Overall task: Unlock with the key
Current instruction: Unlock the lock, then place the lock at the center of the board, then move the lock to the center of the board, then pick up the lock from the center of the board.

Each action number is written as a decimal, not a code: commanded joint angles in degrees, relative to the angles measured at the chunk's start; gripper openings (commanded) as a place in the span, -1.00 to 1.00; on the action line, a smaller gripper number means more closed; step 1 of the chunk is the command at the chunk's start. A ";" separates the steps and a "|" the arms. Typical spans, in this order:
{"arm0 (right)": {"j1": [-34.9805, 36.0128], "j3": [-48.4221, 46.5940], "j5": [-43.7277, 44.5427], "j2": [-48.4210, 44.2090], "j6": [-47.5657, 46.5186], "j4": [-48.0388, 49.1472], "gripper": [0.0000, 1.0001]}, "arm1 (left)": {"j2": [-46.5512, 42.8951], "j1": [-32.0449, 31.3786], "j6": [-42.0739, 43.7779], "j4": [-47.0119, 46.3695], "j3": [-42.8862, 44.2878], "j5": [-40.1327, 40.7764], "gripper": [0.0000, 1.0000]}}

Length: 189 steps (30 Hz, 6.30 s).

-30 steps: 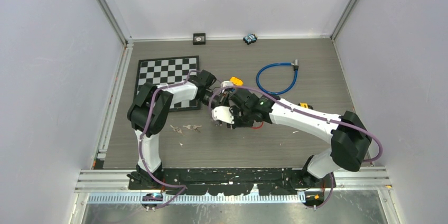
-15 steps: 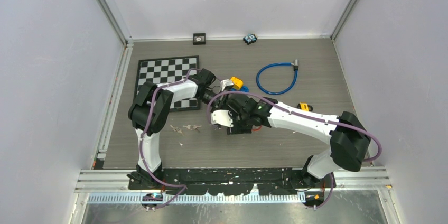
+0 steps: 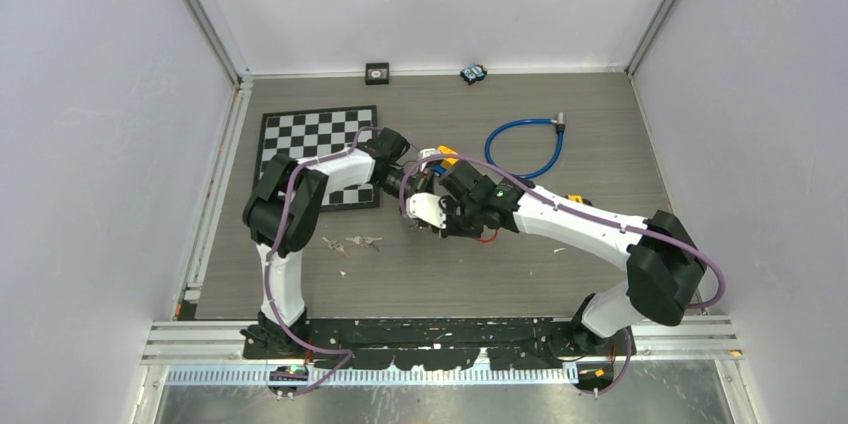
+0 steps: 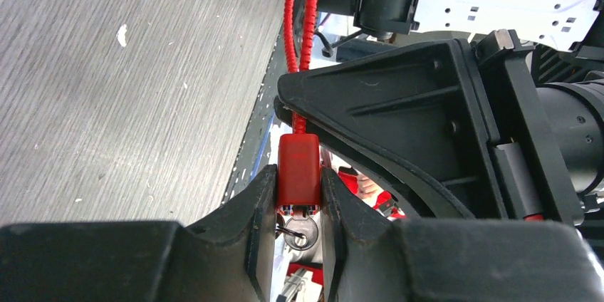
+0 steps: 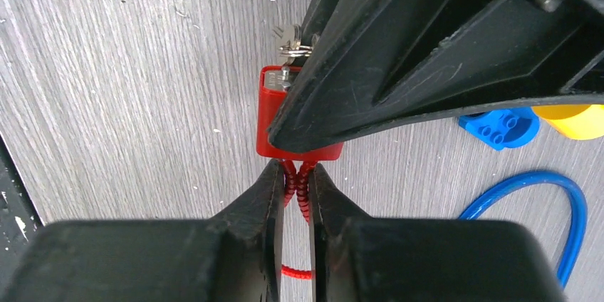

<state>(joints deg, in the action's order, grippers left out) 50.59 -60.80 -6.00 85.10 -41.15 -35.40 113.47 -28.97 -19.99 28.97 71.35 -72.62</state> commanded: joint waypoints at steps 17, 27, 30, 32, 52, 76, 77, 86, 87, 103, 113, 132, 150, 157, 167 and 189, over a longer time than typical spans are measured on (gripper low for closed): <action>-0.26 0.08 -0.13 -4.14 -3.80 -2.11 -0.12 | 0.92 0.14 4.85 6.47 3.56 -2.76 -1.00; -1.03 0.64 0.58 -3.97 -1.33 -1.19 0.20 | 1.23 0.22 5.17 6.80 3.77 -3.48 -1.00; -2.19 0.33 -2.23 -5.30 -0.77 -2.47 0.27 | 1.10 0.74 5.71 7.00 4.08 -2.69 -1.00; -2.90 0.10 -4.59 -6.86 -0.45 -4.48 0.32 | 0.97 1.63 6.41 7.69 4.50 -1.61 -1.00; -11.09 7.09 -6.13 -20.86 -3.09 -15.68 0.36 | 10.74 10.74 19.80 22.29 20.66 4.67 -1.00; -17.38 11.20 1.21 -20.24 1.11 -8.19 0.35 | 23.99 11.39 23.81 33.00 43.39 28.52 -0.31; -17.65 11.46 1.94 -20.50 1.26 -8.00 0.35 | 24.94 11.38 23.77 33.70 45.10 29.16 -0.30; -22.78 13.16 8.39 -21.77 5.32 -3.72 0.49 | 28.09 11.39 22.49 34.54 51.61 36.24 -0.11; -23.90 13.05 8.90 -21.61 6.00 -3.19 0.55 | 28.06 11.39 22.39 34.45 52.06 37.15 -0.04; -54.68 0.82 -2.14 -0.97 11.22 -2.31 0.72 | 6.47 11.23 20.42 22.84 36.32 42.80 0.56; -58.43 -1.80 -8.67 9.21 14.07 -2.92 0.73 | -3.68 10.60 18.29 20.31 24.99 37.82 0.60; -57.37 3.31 -12.98 10.52 15.56 -7.54 0.60 | -8.09 9.55 22.86 24.26 22.34 39.79 0.65; -56.42 7.93 -12.49 1.24 10.30 -13.59 0.58 | -10.25 9.55 25.87 24.51 17.39 40.51 0.66; -53.13 5.77 -21.99 -1.56 8.54 -20.54 0.57 | -10.24 9.55 26.56 24.42 16.42 40.00 0.66; -53.14 2.04 -19.61 -3.61 -8.03 -27.54 0.70 | -11.53 9.55 31.14 25.02 14.68 37.52 0.67; -51.47 8.13 -14.16 3.05 -40.57 -20.39 0.82 | -23.72 9.64 48.46 13.62 1.43 30.35 0.74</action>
<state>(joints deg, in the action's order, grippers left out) -1.58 -54.92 -19.75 87.15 -77.76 -59.61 94.65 -19.18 25.58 49.34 75.31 -38.72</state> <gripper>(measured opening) 0.911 0.862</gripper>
